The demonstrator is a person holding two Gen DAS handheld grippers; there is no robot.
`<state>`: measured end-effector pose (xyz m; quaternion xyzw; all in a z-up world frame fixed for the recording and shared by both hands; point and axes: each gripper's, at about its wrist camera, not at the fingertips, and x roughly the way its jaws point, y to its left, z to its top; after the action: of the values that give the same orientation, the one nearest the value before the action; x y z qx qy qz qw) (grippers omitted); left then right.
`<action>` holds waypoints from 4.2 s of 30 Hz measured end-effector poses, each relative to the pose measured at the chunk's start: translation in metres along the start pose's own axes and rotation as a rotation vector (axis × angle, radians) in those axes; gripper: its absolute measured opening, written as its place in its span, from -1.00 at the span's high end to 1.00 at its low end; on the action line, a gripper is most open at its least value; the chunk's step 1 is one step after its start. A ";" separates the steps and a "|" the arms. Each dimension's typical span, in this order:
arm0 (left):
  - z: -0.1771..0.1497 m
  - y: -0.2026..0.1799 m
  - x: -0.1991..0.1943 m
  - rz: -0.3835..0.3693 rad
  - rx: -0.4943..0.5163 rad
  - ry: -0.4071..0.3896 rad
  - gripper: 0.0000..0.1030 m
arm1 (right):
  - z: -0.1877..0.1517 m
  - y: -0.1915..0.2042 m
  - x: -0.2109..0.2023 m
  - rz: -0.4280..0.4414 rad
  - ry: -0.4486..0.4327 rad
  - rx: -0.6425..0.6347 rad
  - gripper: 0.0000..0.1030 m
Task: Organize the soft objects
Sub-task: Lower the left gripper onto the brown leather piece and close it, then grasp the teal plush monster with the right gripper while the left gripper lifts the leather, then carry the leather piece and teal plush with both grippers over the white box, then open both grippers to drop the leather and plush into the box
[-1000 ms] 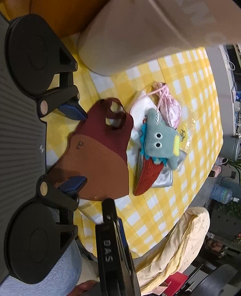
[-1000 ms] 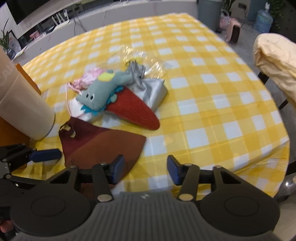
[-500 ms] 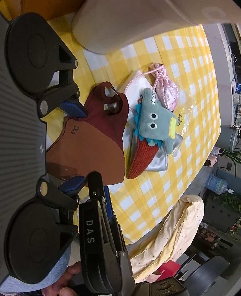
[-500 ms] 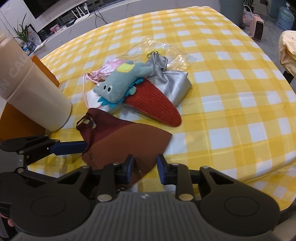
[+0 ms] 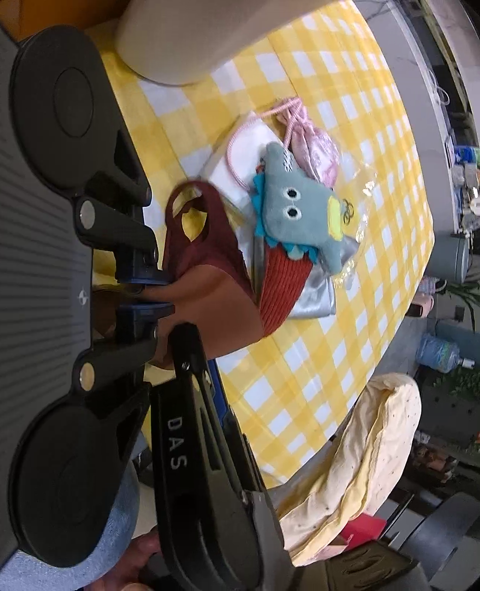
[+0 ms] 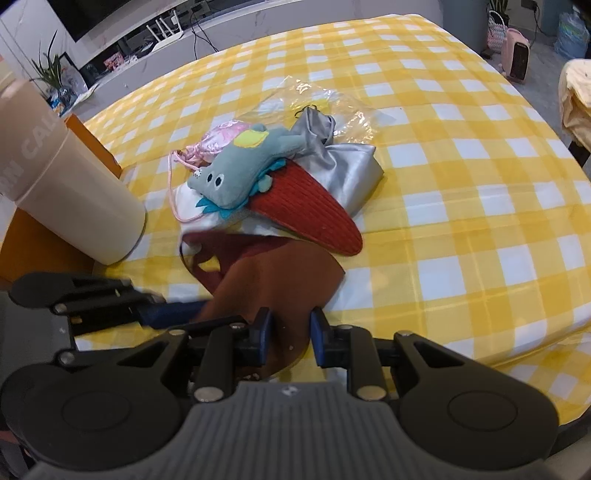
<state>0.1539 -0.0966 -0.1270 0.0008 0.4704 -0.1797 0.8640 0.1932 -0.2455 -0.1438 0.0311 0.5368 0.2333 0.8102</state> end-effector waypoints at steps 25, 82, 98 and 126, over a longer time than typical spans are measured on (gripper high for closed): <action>0.000 0.045 -0.030 0.179 -0.079 0.001 0.82 | 0.088 0.057 0.049 -0.105 -0.123 -0.321 -0.69; -0.084 0.097 -0.275 0.282 -0.300 -0.477 0.83 | -0.025 0.234 -0.136 0.145 -0.370 -0.420 0.19; -0.081 0.178 -0.254 0.366 -0.453 -0.414 0.83 | 0.031 0.341 -0.061 0.030 -0.371 -0.593 0.17; -0.095 0.210 -0.192 0.312 -0.520 -0.189 0.79 | 0.055 0.356 0.062 -0.204 -0.169 -0.708 0.11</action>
<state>0.0476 0.1755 -0.0588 -0.1645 0.4126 0.0820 0.8922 0.1390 0.1070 -0.0660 -0.2855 0.3543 0.3191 0.8313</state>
